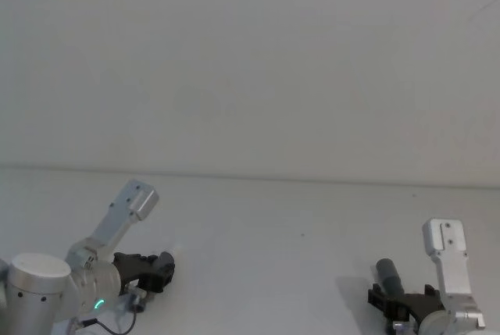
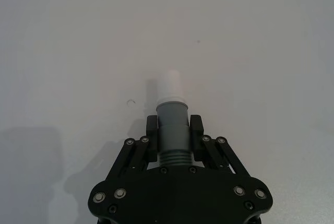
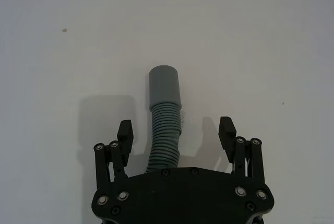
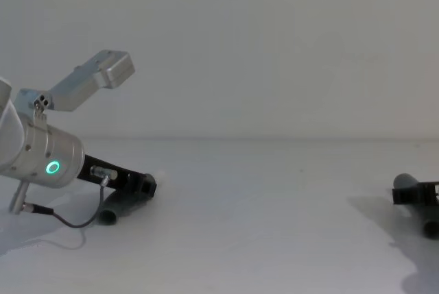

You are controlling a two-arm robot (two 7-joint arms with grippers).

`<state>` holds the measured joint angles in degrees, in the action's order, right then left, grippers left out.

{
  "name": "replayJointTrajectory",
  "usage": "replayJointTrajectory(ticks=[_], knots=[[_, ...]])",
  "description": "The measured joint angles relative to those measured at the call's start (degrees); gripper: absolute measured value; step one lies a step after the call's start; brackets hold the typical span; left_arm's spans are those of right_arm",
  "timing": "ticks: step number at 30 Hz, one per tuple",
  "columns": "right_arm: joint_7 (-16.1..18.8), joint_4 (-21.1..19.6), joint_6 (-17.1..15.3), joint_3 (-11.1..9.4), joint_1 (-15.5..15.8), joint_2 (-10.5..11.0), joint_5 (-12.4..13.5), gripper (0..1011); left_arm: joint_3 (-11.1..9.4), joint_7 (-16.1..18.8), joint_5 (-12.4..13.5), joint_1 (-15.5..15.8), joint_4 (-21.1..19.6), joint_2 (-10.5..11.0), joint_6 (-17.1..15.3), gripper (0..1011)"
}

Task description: Use both hands to pick up one end of the pipe from the table, align the ends, and insert them.

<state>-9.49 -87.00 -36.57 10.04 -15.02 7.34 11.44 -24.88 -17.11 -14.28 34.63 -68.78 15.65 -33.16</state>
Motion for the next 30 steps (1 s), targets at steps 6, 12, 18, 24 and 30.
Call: replayJointTrajectory(ticks=[6, 12, 18, 24, 30], knots=[[-0.1, 0.1, -0.5, -0.3, -0.2, -0.4, 0.1, 999, 0.0, 0.0, 0.0, 0.0, 0.0, 0.0, 0.0, 327], [-0.1, 0.2, -0.8, -0.5, -0.3, -0.7, 0.2, 1000, 0.0, 0.0, 0.0, 0.0, 0.0, 0.0, 0.0, 327], [-0.1, 0.2, -0.9, -0.5, -0.2, -0.8, 0.1, 1000, 0.0, 0.0, 0.0, 0.0, 0.0, 0.0, 0.0, 327], [-0.1, -0.1, -1.2, -0.6, 0.0, -0.9, -0.3, 1000, 0.0, 0.0, 0.0, 0.0, 0.0, 0.0, 0.0, 327], [-0.2, -0.5, -1.5, -0.6, 0.4, -1.1, -0.6, 1000, 0.0, 0.0, 0.0, 0.0, 0.0, 0.0, 0.0, 327]])
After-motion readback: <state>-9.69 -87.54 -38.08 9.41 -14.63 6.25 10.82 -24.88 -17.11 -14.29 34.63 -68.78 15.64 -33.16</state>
